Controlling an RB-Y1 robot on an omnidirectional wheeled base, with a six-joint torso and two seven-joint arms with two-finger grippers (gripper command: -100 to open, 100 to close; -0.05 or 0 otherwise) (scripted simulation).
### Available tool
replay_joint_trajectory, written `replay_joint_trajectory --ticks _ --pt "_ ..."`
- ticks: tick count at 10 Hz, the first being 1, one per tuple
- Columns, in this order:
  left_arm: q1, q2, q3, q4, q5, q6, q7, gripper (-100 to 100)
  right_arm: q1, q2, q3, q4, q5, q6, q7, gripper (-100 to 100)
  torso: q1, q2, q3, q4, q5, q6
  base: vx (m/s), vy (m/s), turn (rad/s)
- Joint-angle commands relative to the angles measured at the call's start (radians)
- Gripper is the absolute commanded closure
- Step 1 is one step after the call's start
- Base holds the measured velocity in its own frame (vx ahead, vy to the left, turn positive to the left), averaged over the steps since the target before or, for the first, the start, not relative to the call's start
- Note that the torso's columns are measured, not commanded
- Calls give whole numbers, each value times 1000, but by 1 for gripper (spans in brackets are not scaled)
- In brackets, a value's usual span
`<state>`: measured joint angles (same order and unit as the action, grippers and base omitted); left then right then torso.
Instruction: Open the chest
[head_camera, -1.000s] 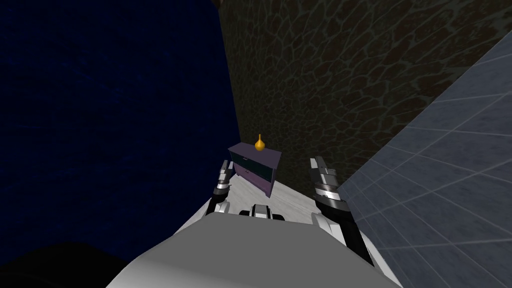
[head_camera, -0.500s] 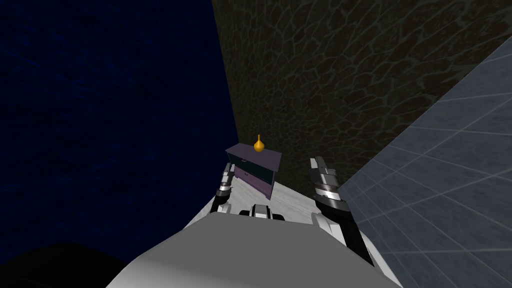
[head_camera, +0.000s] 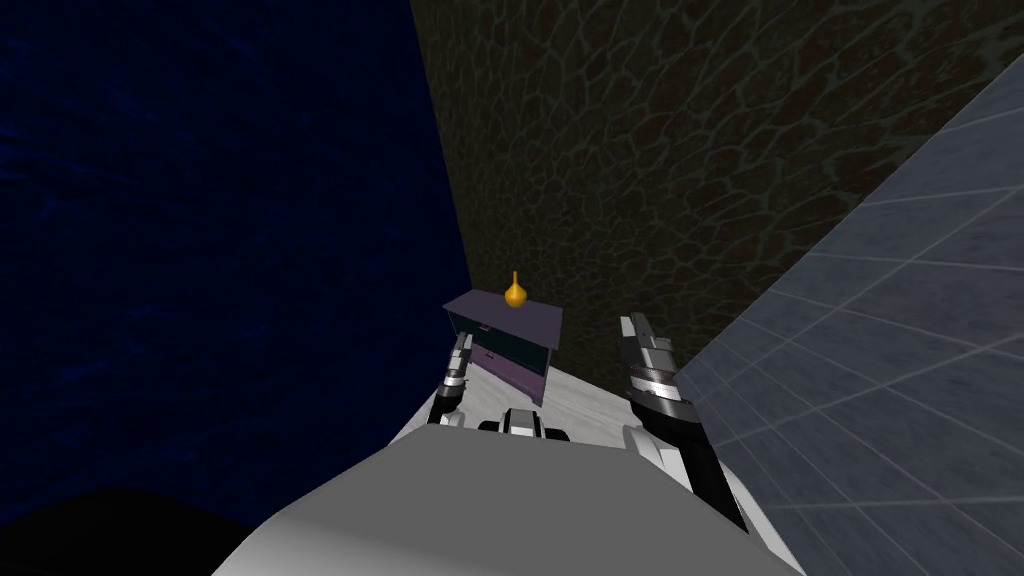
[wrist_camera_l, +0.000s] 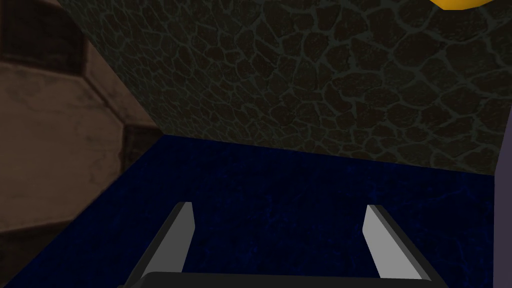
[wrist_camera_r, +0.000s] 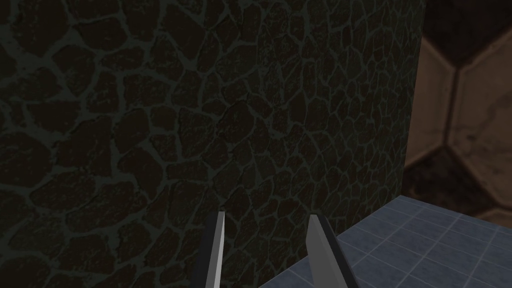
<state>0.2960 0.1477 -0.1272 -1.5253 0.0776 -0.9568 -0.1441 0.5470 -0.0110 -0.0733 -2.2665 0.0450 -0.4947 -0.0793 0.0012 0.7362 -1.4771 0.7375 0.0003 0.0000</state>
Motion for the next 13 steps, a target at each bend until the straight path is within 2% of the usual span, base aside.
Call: replay_joint_trajectory --ticks 1,4,5,6,7,10,11,12,13 --pt "-14 -4 -8 69 -3 -27 -11 -100 0 0 0 0 0 0 0 0 -2 2 1 0 0 0 75 42 -85" --pt "-25 -6 -12 138 -4 -45 -17 -100 0 0 0 0 0 0 0 0 -2 4 2 1 0 0 45 37 -63" --pt "-37 -9 -16 181 -5 -63 -23 -100 0 0 0 0 0 0 0 0 -1 2 2 1 0 0 67 57 -73" --pt "-37 -9 -16 189 -5 -63 -23 -100 0 0 0 0 0 0 0 0 0 1 0 0 0 0 66 44 -56" --pt "-48 -13 -20 231 -7 -80 -30 -100 0 0 0 0 0 0 0 0 -1 1 0 0 0 0 69 42 -111" --pt "-60 -16 -24 293 -9 -97 -36 -100 0 0 0 0 0 0 0 0 -1 2 1 1 0 0 59 43 -55" --pt "-72 -20 -28 335 -10 -114 -42 -100 0 0 0 0 0 0 0 0 -1 2 1 1 0 0 58 51 -90" --pt "-72 -20 -28 346 -10 -114 -42 -100 0 0 0 0 0 0 0 0 -1 2 1 1 0 0 57 50 -55" --pt "-84 -24 -32 386 -12 -131 -48 -100 0 0 0 0 0 0 0 0 -1 2 1 1 0 0 67 57 -100"
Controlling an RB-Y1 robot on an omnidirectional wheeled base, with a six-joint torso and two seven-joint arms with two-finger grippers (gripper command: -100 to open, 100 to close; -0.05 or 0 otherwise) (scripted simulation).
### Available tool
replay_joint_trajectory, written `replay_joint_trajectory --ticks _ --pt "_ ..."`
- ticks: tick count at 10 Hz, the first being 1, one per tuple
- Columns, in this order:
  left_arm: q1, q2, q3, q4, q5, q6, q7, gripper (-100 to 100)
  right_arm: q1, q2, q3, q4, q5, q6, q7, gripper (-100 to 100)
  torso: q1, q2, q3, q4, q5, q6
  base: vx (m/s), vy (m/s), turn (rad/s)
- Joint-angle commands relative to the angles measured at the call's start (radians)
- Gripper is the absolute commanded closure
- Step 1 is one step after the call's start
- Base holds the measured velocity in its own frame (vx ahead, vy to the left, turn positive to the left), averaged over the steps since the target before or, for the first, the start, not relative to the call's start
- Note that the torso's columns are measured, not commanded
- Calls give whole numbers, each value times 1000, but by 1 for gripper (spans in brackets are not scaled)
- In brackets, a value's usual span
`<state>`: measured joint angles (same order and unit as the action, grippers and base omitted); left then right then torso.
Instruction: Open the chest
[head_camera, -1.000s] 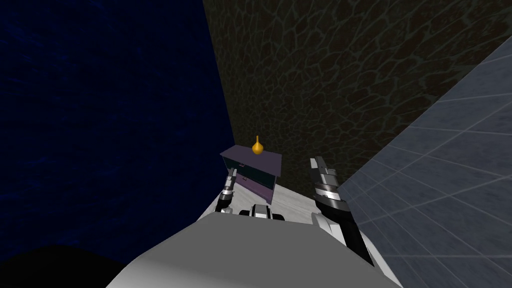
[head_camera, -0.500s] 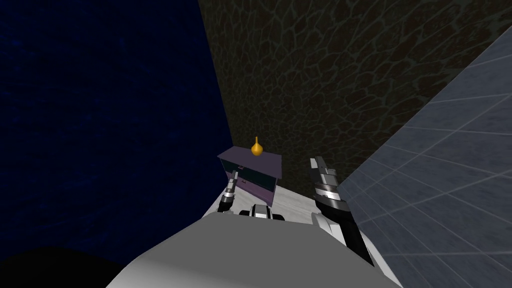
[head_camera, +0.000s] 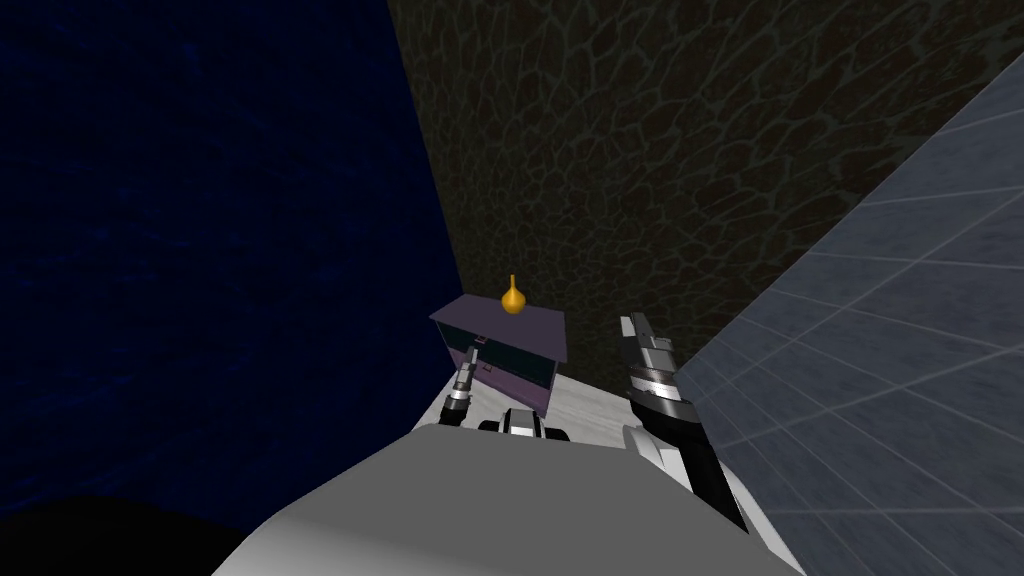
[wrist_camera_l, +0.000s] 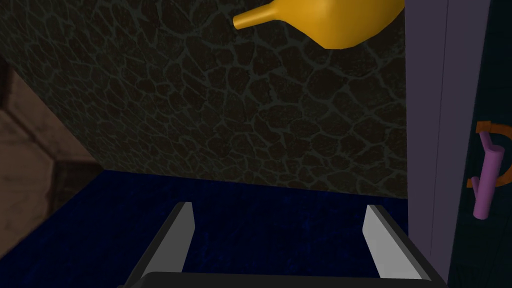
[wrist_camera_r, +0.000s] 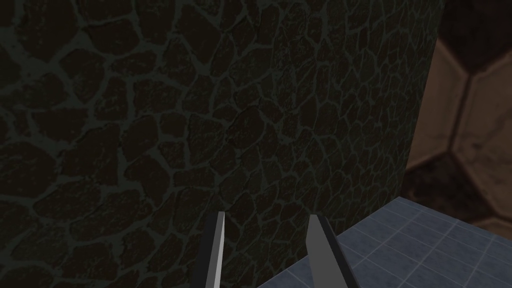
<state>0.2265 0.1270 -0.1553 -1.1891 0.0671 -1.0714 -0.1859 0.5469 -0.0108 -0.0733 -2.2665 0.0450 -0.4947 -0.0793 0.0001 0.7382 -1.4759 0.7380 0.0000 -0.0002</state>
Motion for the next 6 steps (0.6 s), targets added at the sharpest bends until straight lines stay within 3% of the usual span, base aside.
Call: replay_joint_trajectory --ticks 1,6 --pt "-26 -7 -8 91 -3 -33 -12 -100 0 0 0 0 0 0 0 0 0 -1 0 0 0 0 87 57 -146" --pt "-49 -13 -15 214 -6 -65 -24 -100 0 0 0 0 0 0 0 0 0 1 0 0 0 0 55 55 -59"
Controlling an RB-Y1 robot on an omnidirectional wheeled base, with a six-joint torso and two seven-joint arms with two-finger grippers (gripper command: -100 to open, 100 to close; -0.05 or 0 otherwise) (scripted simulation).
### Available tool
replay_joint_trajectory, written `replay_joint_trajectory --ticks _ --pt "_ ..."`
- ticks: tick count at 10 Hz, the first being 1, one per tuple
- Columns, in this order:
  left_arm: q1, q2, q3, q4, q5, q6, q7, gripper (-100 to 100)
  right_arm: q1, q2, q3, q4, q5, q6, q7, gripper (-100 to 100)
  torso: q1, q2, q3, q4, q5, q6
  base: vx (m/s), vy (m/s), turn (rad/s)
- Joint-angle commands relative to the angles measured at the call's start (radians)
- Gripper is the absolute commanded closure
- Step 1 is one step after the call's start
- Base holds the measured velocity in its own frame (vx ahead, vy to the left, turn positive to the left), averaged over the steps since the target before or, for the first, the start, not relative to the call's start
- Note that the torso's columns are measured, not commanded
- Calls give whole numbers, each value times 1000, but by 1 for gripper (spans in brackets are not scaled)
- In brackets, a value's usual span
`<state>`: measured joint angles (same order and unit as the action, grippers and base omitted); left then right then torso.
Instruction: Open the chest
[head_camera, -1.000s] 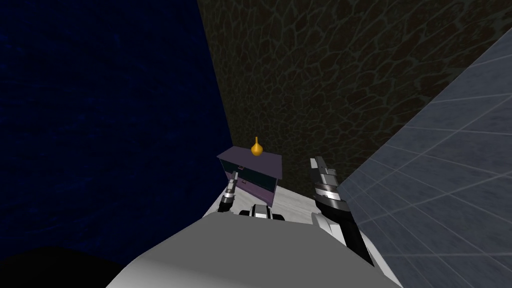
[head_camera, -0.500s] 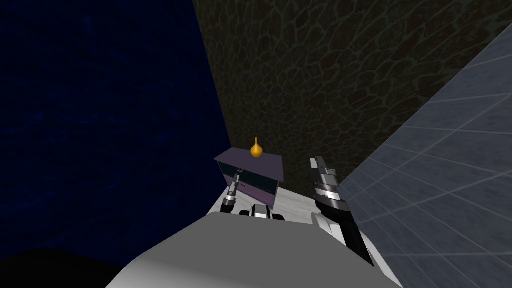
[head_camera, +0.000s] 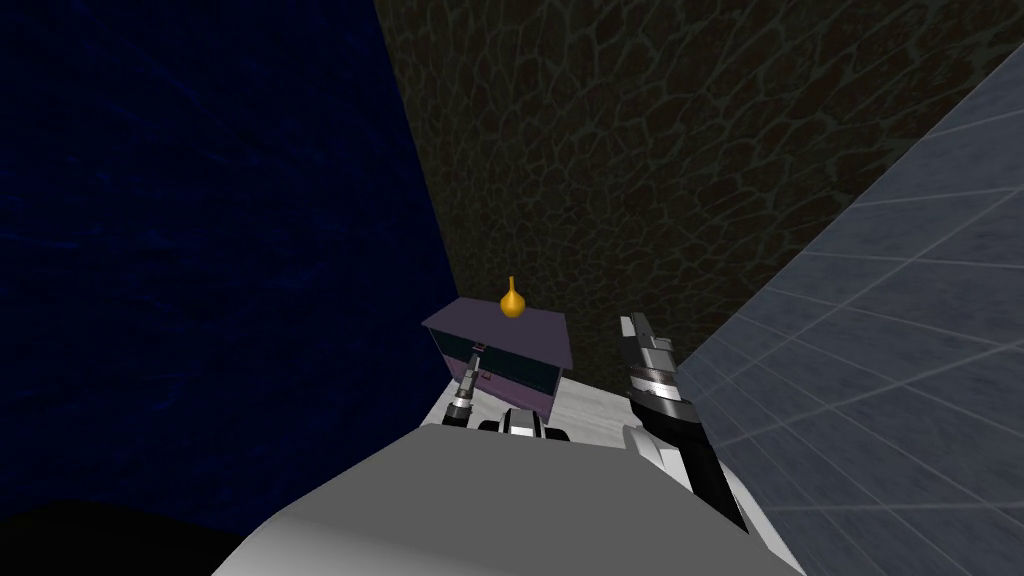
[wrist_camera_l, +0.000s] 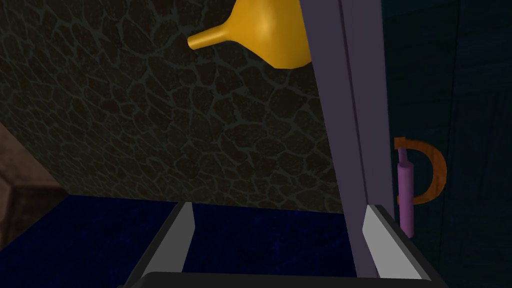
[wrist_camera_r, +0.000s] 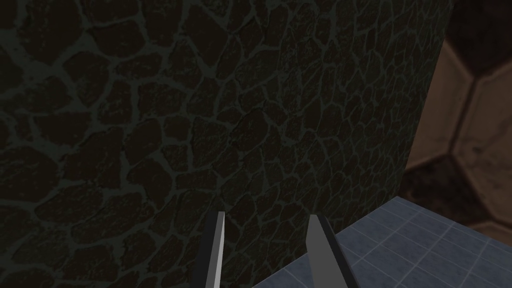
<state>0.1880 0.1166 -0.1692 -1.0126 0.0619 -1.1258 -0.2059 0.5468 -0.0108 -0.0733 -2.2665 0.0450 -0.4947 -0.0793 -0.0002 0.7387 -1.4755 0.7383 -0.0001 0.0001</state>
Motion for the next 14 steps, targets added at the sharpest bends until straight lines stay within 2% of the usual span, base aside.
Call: replay_joint_trajectory --ticks 1,5,8,9,13,14 --pt "-22 -5 -5 70 -2 -25 -10 -100 0 0 0 0 0 0 0 0 0 0 0 0 0 0 54 46 -75" --pt "-42 -8 -12 174 -5 -54 -20 -100 0 0 0 0 0 0 0 0 1 -2 -1 -1 0 0 59 53 -72" --pt "-66 -7 -20 282 -8 -90 -33 -100 0 0 0 0 0 0 0 0 1 -1 -1 0 0 0 66 63 -81" --pt "-66 -7 -20 282 -8 -90 -33 -100 0 0 0 0 0 0 0 0 1 -1 -1 0 0 0 47 45 -30" --pt "-89 -4 -28 381 -11 -124 -45 -100 0 0 0 0 0 0 0 0 1 -1 -1 0 0 0 34 41 -73" --pt "-86 -4 -27 364 -10 -117 -42 -100 0 0 0 0 0 0 0 0 0 0 0 0 0 0 8 15 -34"
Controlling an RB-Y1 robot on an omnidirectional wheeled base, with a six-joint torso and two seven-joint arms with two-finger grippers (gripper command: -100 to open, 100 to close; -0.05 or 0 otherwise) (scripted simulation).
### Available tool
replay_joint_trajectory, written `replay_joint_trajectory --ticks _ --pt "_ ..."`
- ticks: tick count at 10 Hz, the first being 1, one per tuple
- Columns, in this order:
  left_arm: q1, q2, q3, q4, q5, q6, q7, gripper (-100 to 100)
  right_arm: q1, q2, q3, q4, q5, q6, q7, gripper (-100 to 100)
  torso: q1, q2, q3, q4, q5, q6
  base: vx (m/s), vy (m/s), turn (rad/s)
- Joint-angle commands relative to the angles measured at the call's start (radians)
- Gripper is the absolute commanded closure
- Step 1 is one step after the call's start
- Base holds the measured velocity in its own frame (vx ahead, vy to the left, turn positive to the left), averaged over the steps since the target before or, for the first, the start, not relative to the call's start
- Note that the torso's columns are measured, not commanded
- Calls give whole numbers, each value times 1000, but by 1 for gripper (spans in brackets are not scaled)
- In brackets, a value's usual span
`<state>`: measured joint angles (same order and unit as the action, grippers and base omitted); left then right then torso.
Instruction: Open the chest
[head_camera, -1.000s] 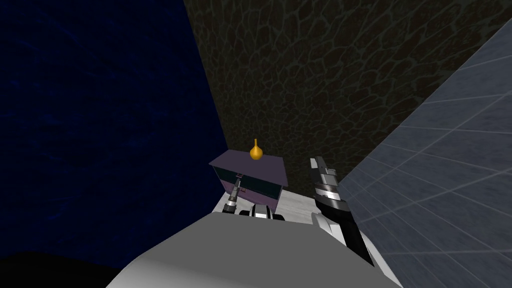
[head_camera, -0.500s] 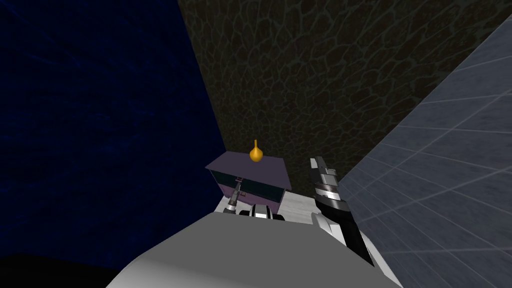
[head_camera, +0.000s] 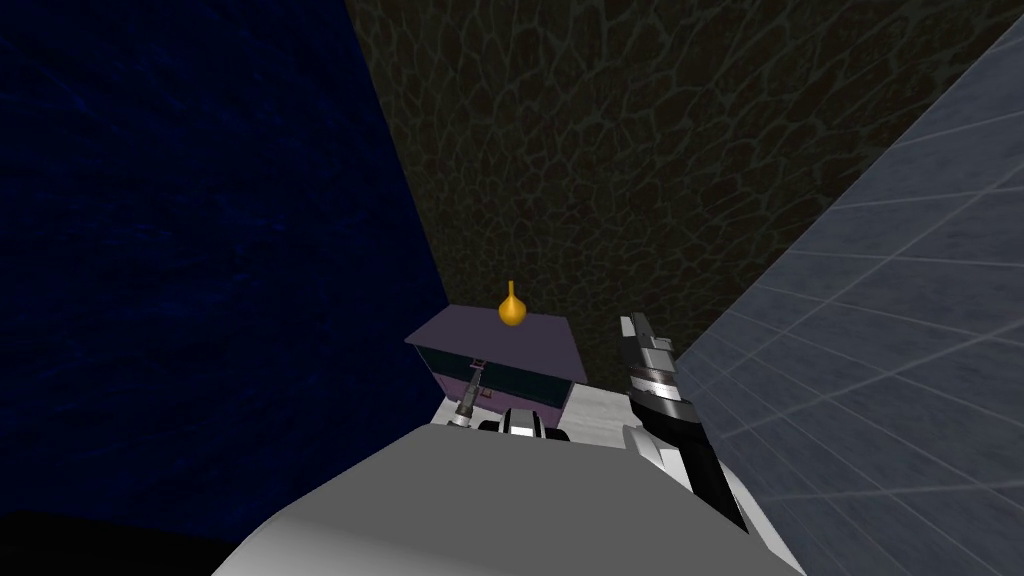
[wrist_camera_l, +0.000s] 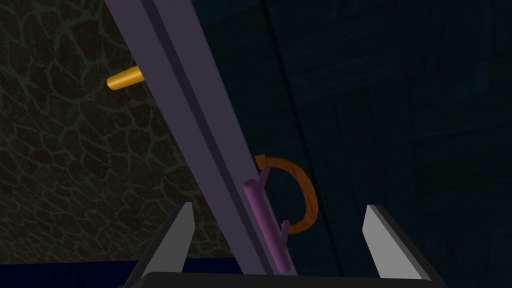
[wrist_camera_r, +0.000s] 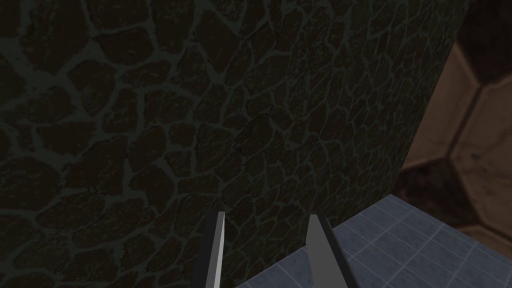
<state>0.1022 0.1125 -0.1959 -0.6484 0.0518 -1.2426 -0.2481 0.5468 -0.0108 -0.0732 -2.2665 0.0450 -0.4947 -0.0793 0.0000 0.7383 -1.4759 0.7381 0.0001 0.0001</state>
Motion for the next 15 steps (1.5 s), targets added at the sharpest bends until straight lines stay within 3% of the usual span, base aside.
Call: replay_joint_trajectory --ticks 1,4,5,6,8,10,14,15 --pt "-32 8 17 3 8 29 8 -100 0 0 0 0 0 0 0 0 -1 1 0 0 0 0 -25 -13 -85" --pt "-80 20 42 4 20 75 21 -100 0 0 0 0 0 0 0 0 -1 1 1 0 0 0 -45 -30 -76" --pt "-75 17 37 19 18 54 19 -100 0 0 0 0 0 0 0 0 0 0 0 0 0 0 -23 -12 -11" --pt "-48 12 25 3 12 44 13 100 0 0 0 0 0 0 0 0 1 -1 -1 0 0 0 15 13 94" --pt "-8 2 4 2 2 7 2 100 0 0 0 0 0 0 0 0 4 -7 -3 -5 2 -1 52 33 84" --pt "-28 9 8 -25 1 40 14 100 0 0 0 0 0 0 0 0 4 -6 -3 -4 2 -1 -43 2 10" --pt "-54 25 13 -46 -4 104 34 100 0 0 0 0 0 0 0 0 2 0 1 -1 0 -2 -194 3 31" --pt "-51 21 11 -43 -4 87 31 100 0 0 0 0 0 0 0 0 2 -2 -1 -1 0 -1 -100 8 4"
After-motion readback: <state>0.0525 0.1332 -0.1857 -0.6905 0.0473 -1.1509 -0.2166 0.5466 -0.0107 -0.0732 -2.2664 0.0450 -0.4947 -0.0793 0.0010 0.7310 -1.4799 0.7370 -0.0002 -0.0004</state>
